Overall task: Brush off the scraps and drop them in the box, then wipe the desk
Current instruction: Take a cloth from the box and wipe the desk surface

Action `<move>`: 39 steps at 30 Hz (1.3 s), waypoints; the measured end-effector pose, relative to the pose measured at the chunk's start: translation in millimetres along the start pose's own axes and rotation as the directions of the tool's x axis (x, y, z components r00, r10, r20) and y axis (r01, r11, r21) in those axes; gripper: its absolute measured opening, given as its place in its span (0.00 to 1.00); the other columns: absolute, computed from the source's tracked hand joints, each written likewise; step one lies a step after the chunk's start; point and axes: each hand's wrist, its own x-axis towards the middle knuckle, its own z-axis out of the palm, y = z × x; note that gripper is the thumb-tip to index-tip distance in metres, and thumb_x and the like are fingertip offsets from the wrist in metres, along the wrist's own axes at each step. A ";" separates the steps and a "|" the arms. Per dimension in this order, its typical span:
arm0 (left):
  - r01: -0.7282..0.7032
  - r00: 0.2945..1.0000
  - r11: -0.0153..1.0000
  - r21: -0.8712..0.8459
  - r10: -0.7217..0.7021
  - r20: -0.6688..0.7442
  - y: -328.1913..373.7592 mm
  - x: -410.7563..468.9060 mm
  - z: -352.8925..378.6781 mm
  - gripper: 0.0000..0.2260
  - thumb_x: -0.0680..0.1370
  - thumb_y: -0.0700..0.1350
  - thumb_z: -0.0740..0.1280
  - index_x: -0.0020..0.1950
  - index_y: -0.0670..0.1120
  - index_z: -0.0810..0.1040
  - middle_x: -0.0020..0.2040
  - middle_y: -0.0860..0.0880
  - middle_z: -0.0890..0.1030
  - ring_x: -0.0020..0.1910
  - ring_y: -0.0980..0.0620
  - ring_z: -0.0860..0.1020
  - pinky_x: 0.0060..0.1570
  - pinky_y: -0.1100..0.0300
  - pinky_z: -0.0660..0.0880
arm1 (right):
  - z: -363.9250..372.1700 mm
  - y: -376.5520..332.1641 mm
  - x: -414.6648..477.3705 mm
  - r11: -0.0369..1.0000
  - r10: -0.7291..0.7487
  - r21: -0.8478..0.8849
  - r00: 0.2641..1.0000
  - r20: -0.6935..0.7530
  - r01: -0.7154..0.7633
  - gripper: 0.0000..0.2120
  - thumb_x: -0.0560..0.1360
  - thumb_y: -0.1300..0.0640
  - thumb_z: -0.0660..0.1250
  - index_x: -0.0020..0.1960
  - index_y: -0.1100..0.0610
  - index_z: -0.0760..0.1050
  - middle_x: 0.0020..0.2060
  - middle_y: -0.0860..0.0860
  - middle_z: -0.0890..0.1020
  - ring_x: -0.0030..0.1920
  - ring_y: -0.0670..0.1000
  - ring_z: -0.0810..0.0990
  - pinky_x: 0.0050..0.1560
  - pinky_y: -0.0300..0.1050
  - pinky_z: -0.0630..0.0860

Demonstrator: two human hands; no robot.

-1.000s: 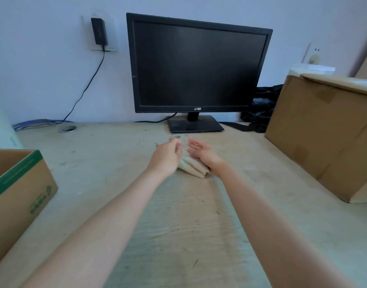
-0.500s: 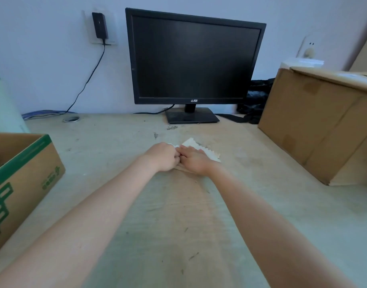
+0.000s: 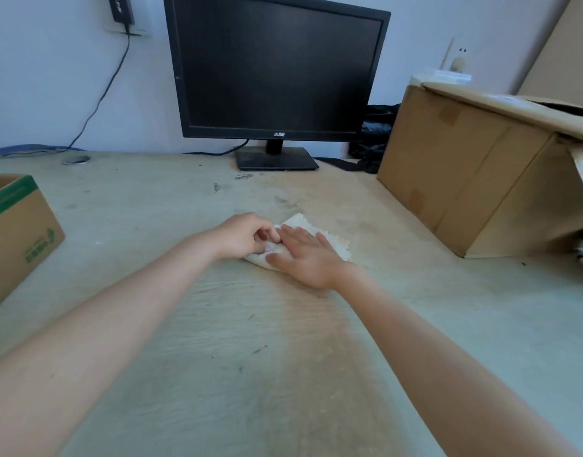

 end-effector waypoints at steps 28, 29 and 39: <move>0.178 0.983 0.935 -0.308 -0.180 0.021 18.0 17.8 -4.1 0.13 0.73 0.27 0.62 0.50 0.41 0.77 0.48 0.44 0.78 0.48 0.49 0.76 0.40 0.63 0.75 | -9.5 -11.0 12.0 0.964 0.259 0.081 0.965 -0.050 -0.254 0.27 0.80 0.46 0.50 0.77 0.52 0.51 0.77 0.54 0.52 0.77 0.56 0.49 0.74 0.56 0.47; 0.186 0.981 0.929 -0.319 -0.193 0.012 14.5 11.9 -6.2 0.11 0.73 0.28 0.64 0.47 0.42 0.77 0.45 0.45 0.77 0.45 0.49 0.76 0.35 0.67 0.76 | -6.8 -22.1 11.7 0.969 0.234 0.101 0.969 -0.077 -0.226 0.26 0.80 0.48 0.51 0.75 0.55 0.55 0.76 0.56 0.57 0.75 0.57 0.55 0.73 0.54 0.53; 0.204 0.954 0.884 -0.422 -0.276 -0.117 3.8 -38.0 -18.7 0.13 0.73 0.30 0.66 0.38 0.47 0.69 0.37 0.46 0.73 0.32 0.49 0.71 0.32 0.63 0.72 | -4.6 -80.3 -9.7 0.508 0.250 0.861 0.960 -0.122 -0.023 0.13 0.75 0.67 0.62 0.58 0.65 0.77 0.44 0.57 0.77 0.38 0.51 0.74 0.39 0.41 0.70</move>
